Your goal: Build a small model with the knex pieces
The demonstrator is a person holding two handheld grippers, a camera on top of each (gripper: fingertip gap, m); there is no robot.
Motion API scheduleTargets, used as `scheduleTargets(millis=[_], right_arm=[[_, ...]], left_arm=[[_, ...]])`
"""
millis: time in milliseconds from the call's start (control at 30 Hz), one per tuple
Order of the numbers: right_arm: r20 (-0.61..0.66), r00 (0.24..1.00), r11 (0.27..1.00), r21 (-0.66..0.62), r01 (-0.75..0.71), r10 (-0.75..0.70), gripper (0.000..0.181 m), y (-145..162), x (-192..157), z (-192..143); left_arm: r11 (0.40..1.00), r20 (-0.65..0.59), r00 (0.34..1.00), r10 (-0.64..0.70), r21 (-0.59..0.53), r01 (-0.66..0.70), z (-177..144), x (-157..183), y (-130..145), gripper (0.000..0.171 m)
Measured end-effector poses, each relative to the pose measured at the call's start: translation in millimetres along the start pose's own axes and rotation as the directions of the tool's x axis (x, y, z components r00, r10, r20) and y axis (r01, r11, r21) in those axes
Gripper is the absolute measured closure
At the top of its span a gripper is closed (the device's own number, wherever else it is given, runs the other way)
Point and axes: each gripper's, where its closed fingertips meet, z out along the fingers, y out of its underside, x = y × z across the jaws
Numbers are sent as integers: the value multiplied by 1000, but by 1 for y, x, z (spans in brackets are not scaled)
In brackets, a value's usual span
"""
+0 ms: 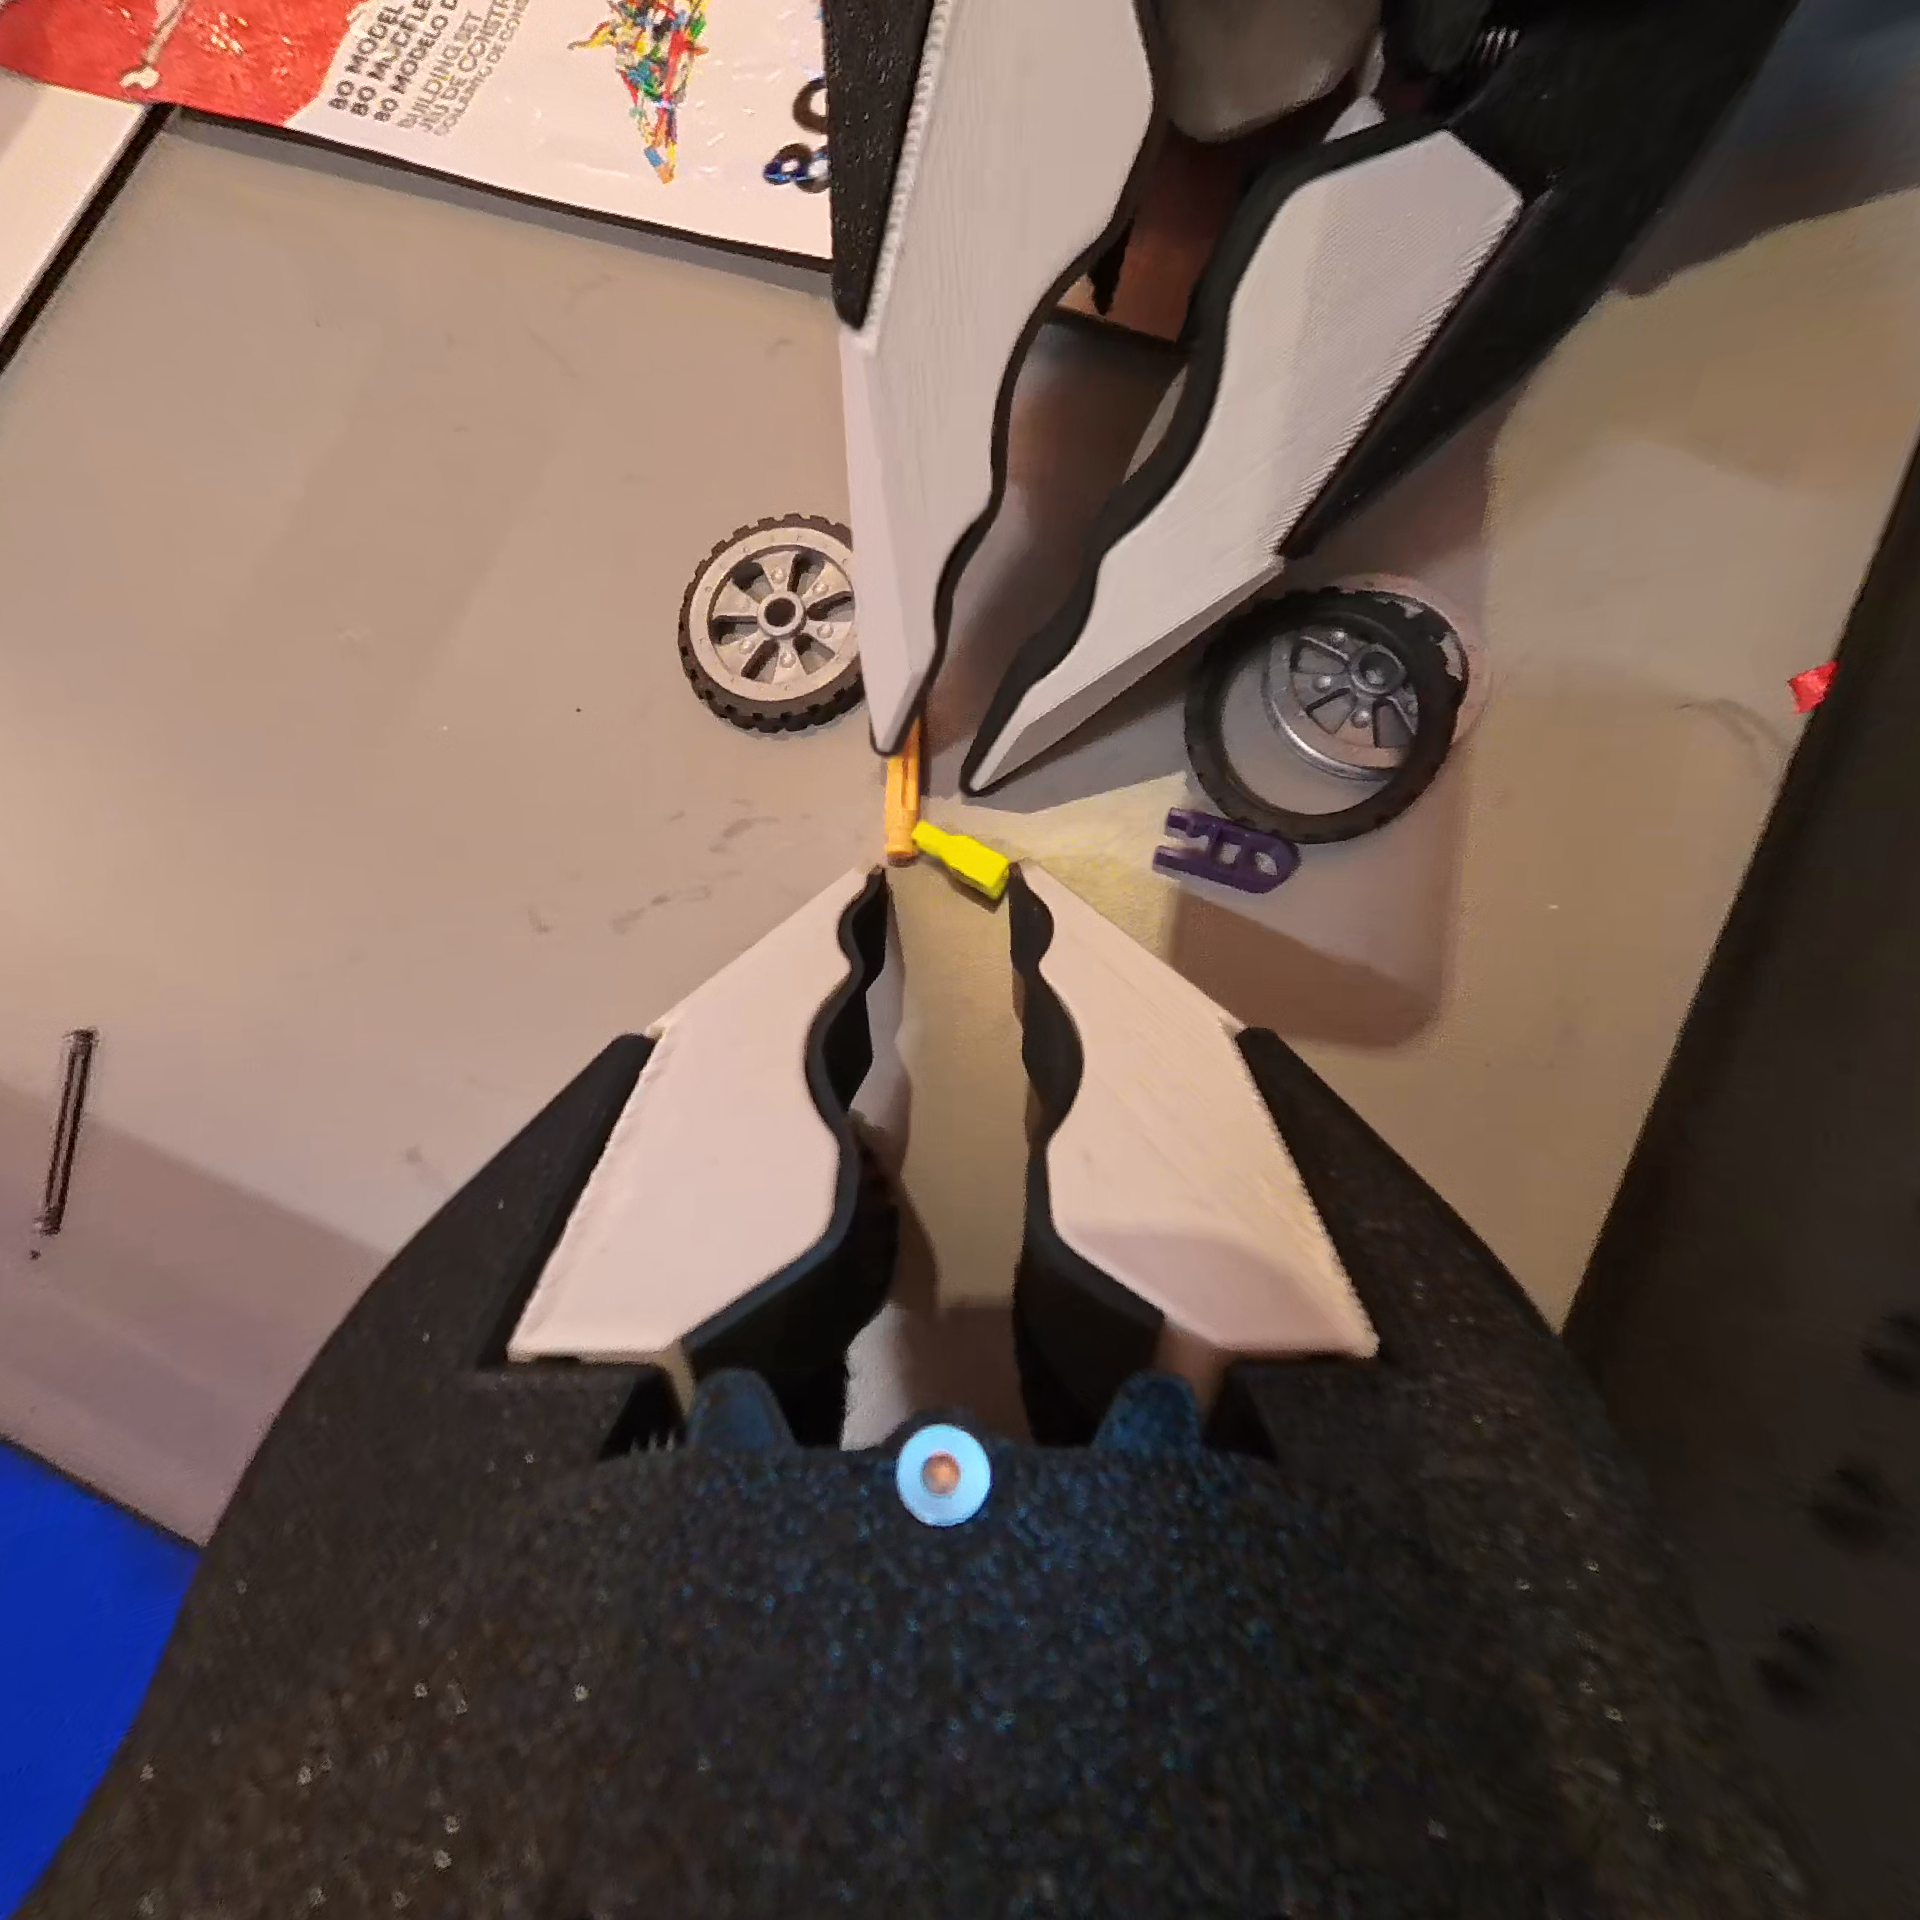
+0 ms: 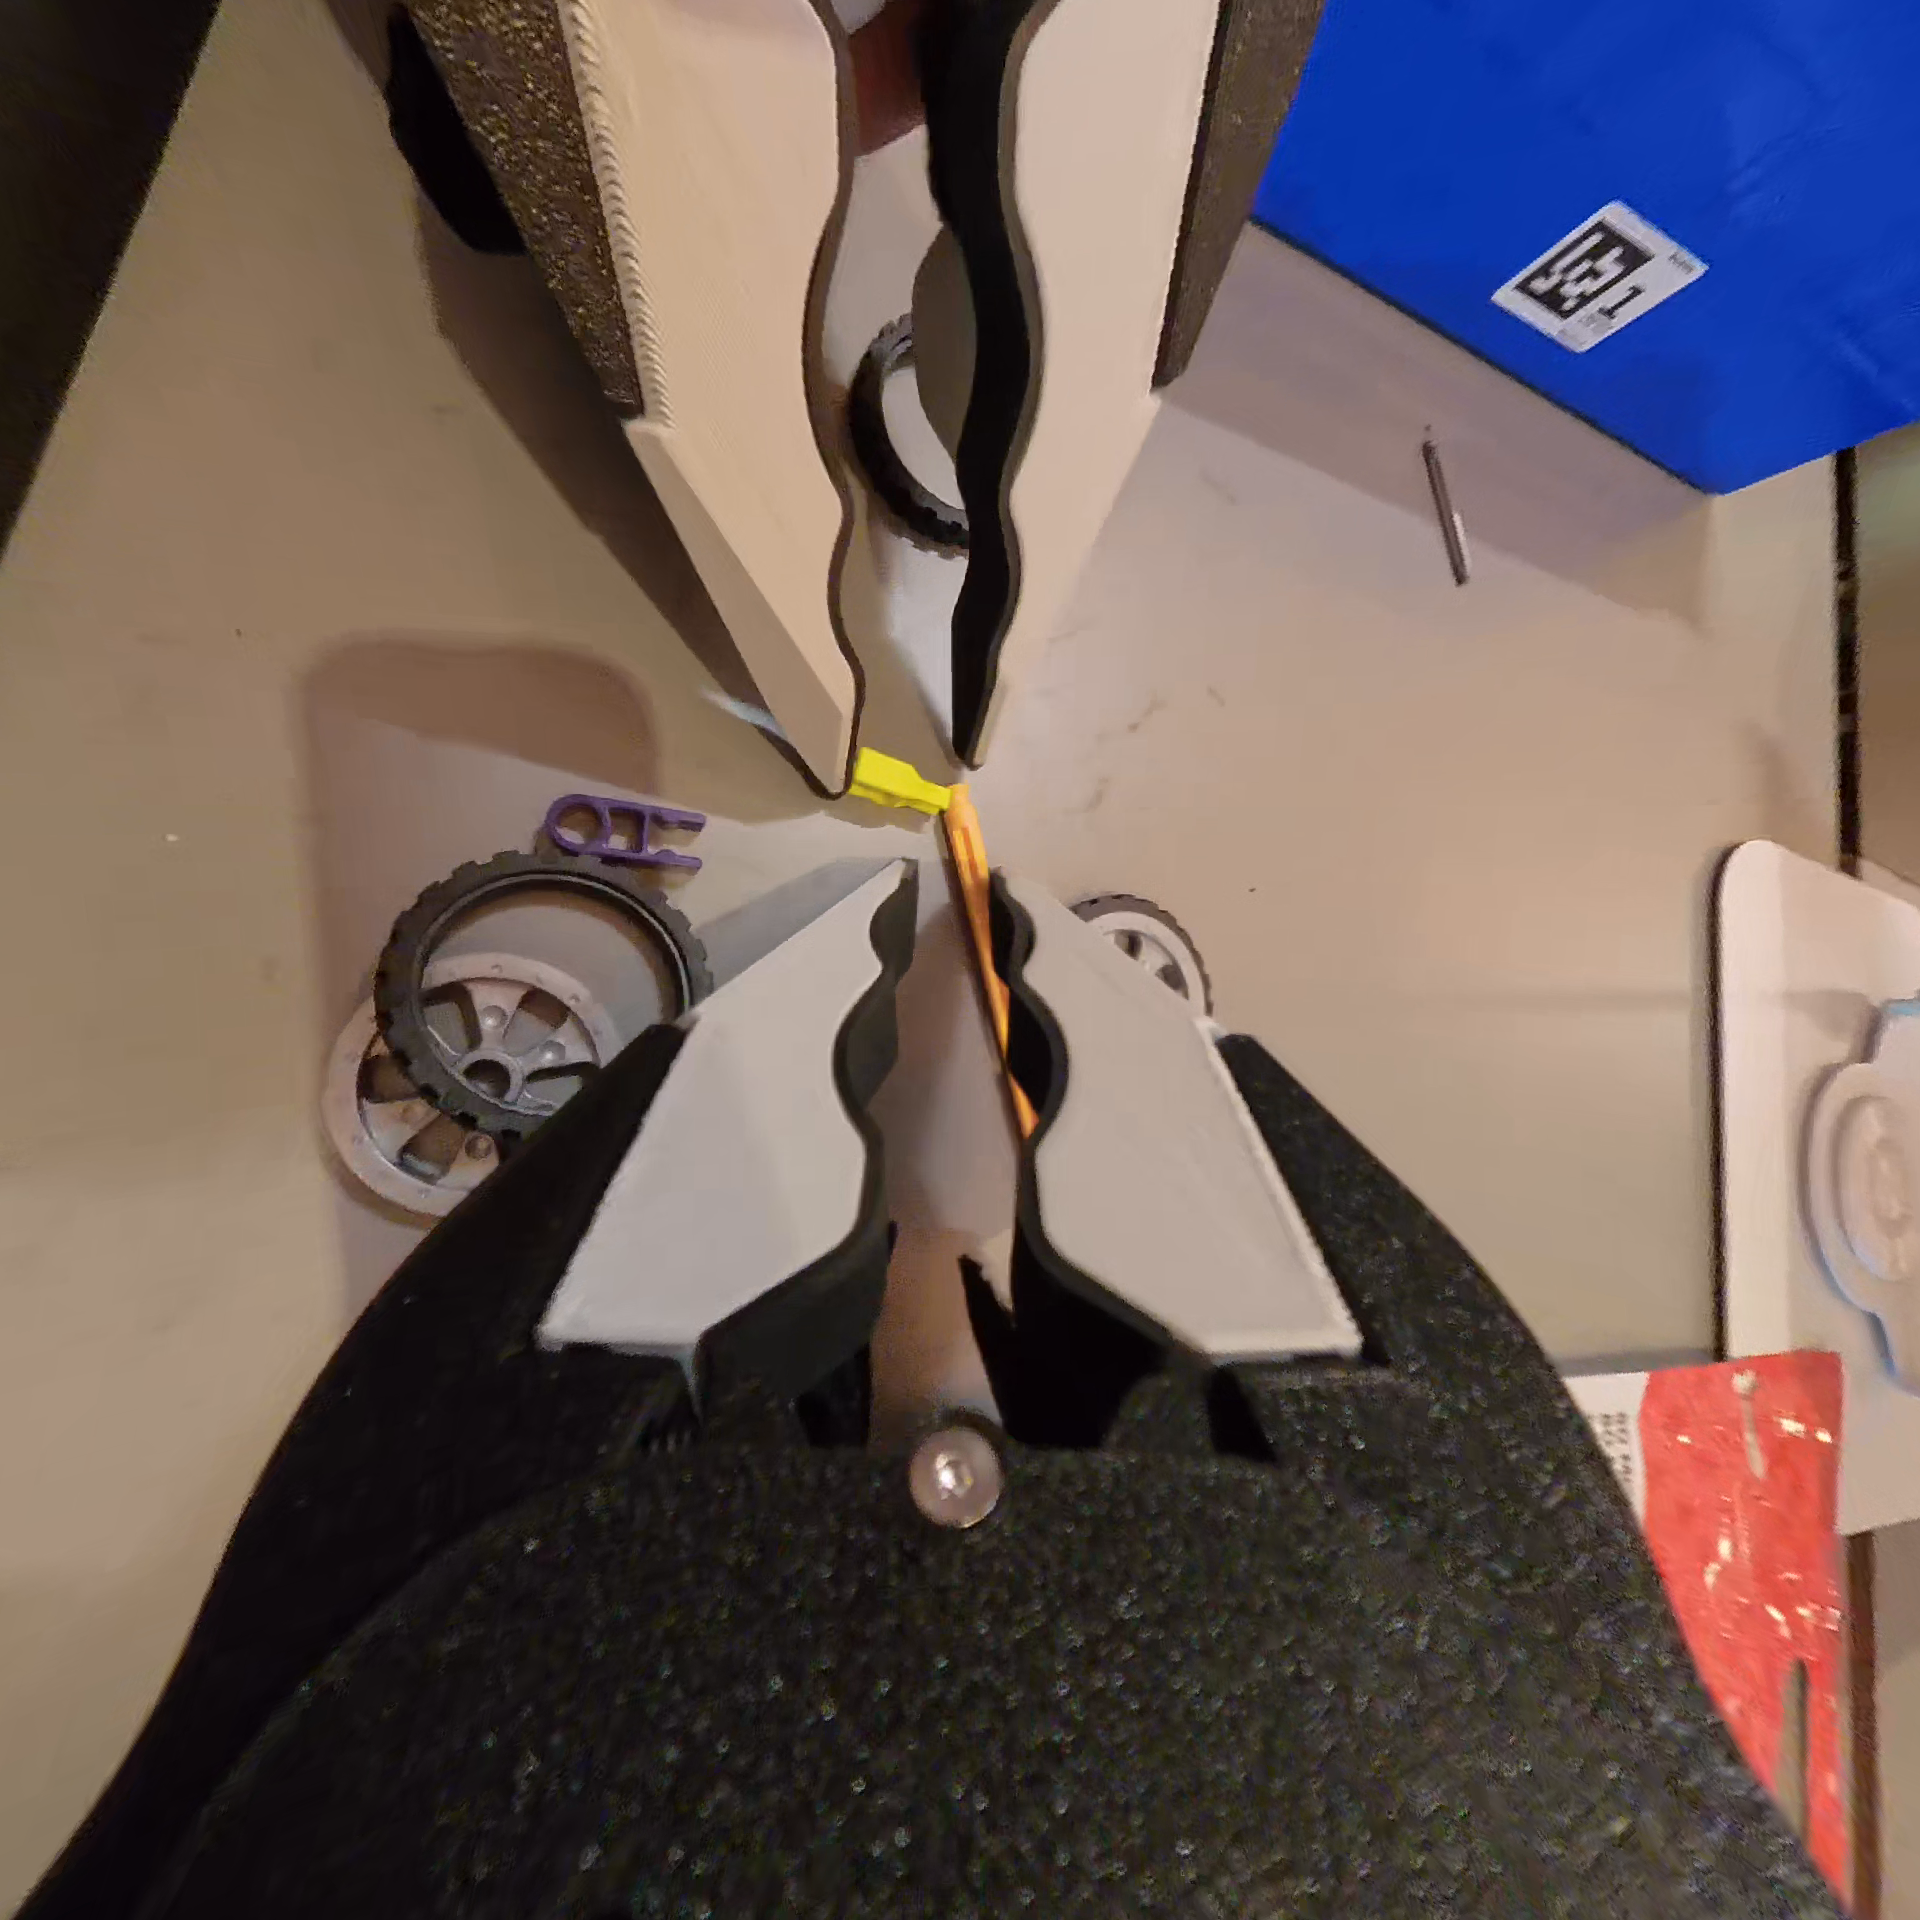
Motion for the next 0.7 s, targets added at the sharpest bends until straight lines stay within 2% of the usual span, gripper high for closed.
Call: scheduleTargets(millis=[100, 267, 367, 567, 700], right_arm=[[40, 998, 999, 9, -39, 39, 176, 1, -3, 1], [61, 996, 998, -7, -57, 58, 176, 6, -6, -5], [89, 994, 998, -1, -68, 68, 177, 8, -10, -9], [160, 986, 997, 37, -63, 56, 177, 2, -24, -12], [155, 988, 999, 36, -31, 25, 177, -4, -29, -10]], left_arm=[[1000, -12, 1000, -7, 3, 7, 0, 0, 0, 150], [1000, -22, 1000, 15, -6, -15, -1, 4, 1, 152], [1000, -67, 998, 3, 4, -3, -3, 10, 1, 146], [1000, -87, 996, 1, -6, -2, -2, 14, 1, 154], [1000, -135, 991, -11, 5, 11, -2, 23, -1, 145]])
